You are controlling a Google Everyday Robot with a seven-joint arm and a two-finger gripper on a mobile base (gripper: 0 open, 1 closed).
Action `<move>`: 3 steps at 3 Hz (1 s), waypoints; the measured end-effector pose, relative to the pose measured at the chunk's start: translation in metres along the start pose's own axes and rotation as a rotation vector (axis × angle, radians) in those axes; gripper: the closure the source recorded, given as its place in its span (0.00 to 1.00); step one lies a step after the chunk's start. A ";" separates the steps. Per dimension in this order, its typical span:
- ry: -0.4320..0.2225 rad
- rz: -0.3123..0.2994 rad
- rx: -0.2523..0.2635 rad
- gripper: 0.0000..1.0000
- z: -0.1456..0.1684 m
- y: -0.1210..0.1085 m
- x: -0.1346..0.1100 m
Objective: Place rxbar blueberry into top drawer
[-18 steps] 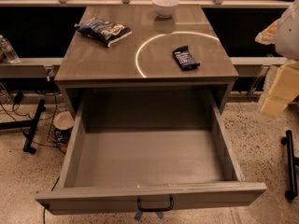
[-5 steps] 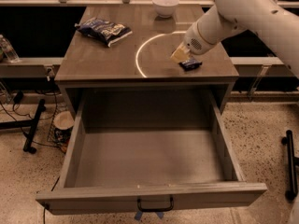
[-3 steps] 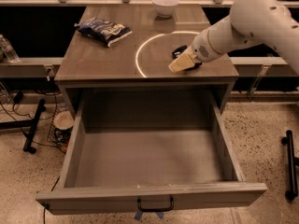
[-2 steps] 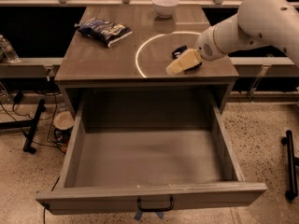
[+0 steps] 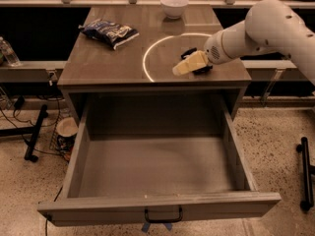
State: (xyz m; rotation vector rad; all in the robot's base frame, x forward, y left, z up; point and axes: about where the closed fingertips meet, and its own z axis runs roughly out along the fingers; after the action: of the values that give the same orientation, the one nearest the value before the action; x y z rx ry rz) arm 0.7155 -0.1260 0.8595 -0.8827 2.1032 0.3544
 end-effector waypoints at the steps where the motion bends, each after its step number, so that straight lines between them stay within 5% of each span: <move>1: 0.003 0.030 -0.002 0.03 0.021 -0.007 0.003; 3: 0.003 0.058 0.012 0.49 0.029 -0.013 0.012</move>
Offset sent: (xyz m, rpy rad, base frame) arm 0.0271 0.0011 -0.0263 0.0255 0.0206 -0.0457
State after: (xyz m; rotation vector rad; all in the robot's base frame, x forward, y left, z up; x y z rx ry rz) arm 0.7365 -0.1257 0.8324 -0.8164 2.1345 0.3704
